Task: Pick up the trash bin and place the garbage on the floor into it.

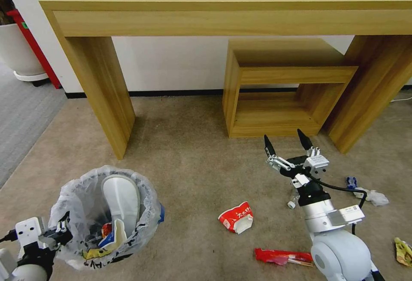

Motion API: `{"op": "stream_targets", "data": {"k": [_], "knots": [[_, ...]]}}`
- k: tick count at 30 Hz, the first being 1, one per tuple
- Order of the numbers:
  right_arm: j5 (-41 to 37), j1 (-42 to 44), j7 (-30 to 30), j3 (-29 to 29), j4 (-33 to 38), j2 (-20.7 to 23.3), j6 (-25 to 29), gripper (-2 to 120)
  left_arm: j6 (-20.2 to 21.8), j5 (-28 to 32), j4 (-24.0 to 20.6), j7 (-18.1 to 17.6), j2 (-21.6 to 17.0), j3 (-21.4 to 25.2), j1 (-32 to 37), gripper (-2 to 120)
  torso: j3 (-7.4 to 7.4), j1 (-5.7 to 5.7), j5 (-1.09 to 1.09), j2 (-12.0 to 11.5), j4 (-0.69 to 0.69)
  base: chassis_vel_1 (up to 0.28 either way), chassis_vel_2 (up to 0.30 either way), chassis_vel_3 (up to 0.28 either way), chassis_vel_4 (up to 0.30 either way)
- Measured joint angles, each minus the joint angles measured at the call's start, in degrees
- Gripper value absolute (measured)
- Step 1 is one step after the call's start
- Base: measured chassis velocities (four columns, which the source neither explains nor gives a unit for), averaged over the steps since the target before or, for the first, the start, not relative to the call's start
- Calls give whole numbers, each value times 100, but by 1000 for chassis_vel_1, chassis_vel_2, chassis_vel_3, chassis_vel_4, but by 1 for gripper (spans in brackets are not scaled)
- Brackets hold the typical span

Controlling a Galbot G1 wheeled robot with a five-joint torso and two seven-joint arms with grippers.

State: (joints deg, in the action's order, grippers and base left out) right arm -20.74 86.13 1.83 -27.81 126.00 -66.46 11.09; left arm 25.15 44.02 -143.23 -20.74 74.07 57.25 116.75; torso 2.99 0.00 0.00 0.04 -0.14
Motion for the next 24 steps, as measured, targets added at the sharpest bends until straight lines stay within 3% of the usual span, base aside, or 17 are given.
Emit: {"op": "stream_targets", "data": {"k": [24], "knots": [[198,3,126,386,-352,-257,-89,100,-63,-105,-2,47,-48,16,91,1,0,0,0,0,0,-3,-4,-5,-4]]}}
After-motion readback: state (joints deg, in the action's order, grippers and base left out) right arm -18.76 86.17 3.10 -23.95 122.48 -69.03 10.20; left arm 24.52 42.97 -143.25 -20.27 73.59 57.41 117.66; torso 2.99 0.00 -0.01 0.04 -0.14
